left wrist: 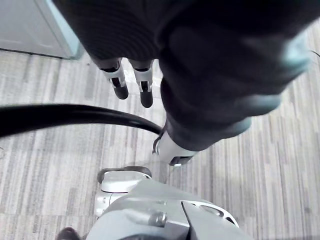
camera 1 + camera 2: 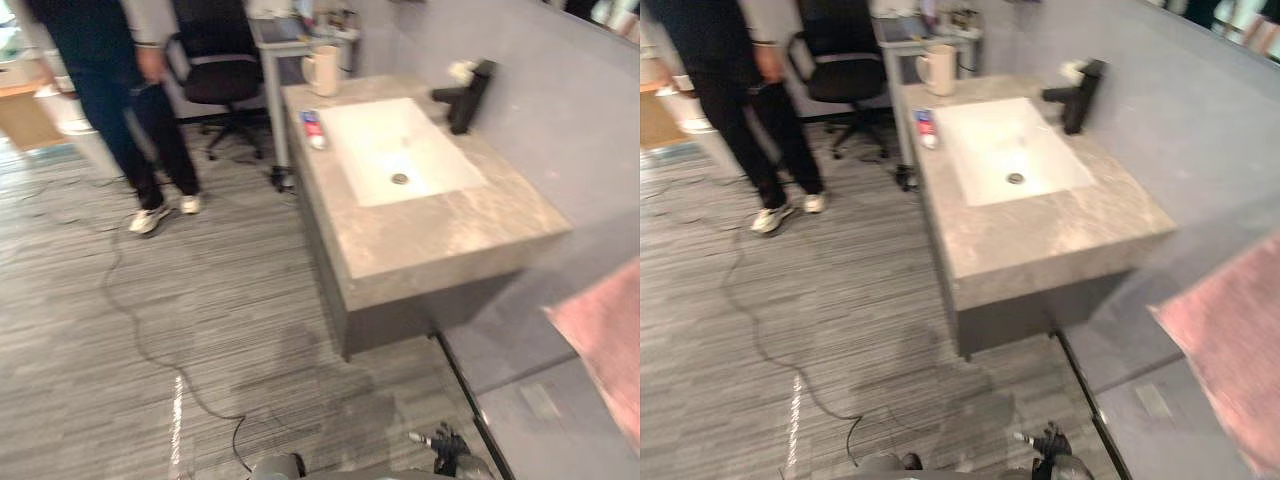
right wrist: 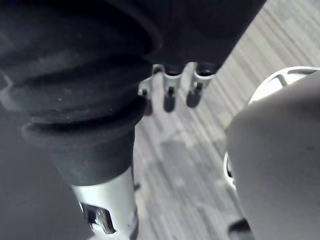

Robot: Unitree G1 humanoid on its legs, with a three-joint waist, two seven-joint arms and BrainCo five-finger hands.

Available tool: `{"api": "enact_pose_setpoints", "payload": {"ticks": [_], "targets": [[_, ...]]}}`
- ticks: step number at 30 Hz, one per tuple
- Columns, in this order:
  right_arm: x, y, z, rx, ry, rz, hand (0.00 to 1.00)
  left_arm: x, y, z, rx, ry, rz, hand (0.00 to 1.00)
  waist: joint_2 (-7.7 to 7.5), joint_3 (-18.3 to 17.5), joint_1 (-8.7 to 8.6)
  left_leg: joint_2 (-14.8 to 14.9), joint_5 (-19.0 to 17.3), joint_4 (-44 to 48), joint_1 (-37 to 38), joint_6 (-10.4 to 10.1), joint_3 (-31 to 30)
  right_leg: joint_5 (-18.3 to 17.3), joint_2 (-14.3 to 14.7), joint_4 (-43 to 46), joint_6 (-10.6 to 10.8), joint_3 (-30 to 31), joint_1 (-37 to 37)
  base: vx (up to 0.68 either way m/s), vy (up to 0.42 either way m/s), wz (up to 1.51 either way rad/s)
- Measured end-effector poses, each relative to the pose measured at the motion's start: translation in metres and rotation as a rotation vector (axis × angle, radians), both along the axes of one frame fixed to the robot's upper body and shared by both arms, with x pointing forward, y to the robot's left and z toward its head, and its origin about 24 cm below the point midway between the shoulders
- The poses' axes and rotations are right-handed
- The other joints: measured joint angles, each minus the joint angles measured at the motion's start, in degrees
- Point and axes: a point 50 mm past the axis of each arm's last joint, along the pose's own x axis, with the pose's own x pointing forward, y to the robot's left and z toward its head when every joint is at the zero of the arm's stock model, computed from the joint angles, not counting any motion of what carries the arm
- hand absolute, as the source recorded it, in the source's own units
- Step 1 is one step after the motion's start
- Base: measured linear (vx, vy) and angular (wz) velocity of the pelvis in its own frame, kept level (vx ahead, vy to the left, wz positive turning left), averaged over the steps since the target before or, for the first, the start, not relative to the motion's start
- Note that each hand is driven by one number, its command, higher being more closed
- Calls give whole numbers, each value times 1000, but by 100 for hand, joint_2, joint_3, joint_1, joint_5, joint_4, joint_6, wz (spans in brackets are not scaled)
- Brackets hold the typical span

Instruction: Organize washtable

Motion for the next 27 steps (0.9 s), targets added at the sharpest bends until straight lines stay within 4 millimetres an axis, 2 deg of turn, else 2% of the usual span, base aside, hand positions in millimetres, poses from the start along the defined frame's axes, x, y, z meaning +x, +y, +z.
{"api": "enact_pose_setpoints", "payload": {"ticks": [2,3,5,12,14,16,18,19,20,21,22,23,27], "targets": [[1,0,0,-12,4,11,0,6,-4,-1,-22,-9,-43,0,82,-9,47,-150,360,-878,239,16,135,87,-141,72,49,-391,-88,-159,80,84],[2,-3,1,-22,-1,13,0,6,-7,-1,-31,-4,-56,0,135,10,-3,-224,558,-1440,449,-34,293,102,-215,87,83,-549,-90,-191,73,50],[3,-4,1,-27,0,9,0,5,-8,-1,-34,4,-77,0,130,31,-4,-242,560,-1441,424,-31,424,109,-260,73,92,-603,-66,-149,79,30],[3,2,0,-30,11,-6,0,13,-2,0,-29,-1,-176,0,-102,133,-5,-459,544,-1443,496,-6,574,163,-493,237,44,-537,16,-71,85,3],[6,4,1,-38,9,5,0,15,1,1,-19,-7,-179,0,-149,167,-2,-527,511,-1443,522,44,571,166,-572,335,40,-440,8,-14,58,0],[11,9,2,-47,3,36,0,17,6,2,-4,-15,-185,0,-264,269,22,-630,471,-1442,604,105,445,170,-725,610,26,-331,-2,30,45,7],[13,10,3,-48,-13,37,0,17,6,3,3,-12,-212,0,-269,288,-5,-649,458,-1440,619,129,263,221,-799,1107,-193,217,-205,53,39,39],[14,9,4,-52,-24,34,0,18,5,3,6,-12,-224,0,-185,313,-30,-629,524,-1433,630,214,-4,178,-706,1553,-312,993,-457,162,38,91],[12,8,5,-59,-37,31,0,21,6,3,14,-17,-236,0,-197,305,-47,-610,535,-1433,637,284,-295,-187,-348,1743,-227,1954,-602,180,12,116],[11,7,5,-61,-36,23,0,23,8,4,20,-19,-244,0,-224,311,-34,-615,544,-1432,641,290,-525,-446,-41,1811,-97,2520,-605,164,-30,114],[9,6,5,-58,-33,12,0,23,8,4,21,-17,-244,0,-227,309,-28,-617,579,-1418,649,324,-657,-571,112,1827,-30,2772,-585,148,-63,129],[5,5,3,-52,-22,-10,0,22,9,3,23,-12,-241,0,-263,287,-22,-654,655,-1400,677,341,-904,-780,400,1806,19,3093,-572,141,-59,110],[1,5,1,-17,-9,-51,0,13,11,3,16,4,-181,0,-325,246,-7,-854,790,-1397,782,394,-1368,-858,494,1176,-73,3088,-557,119,-58,85]]}}
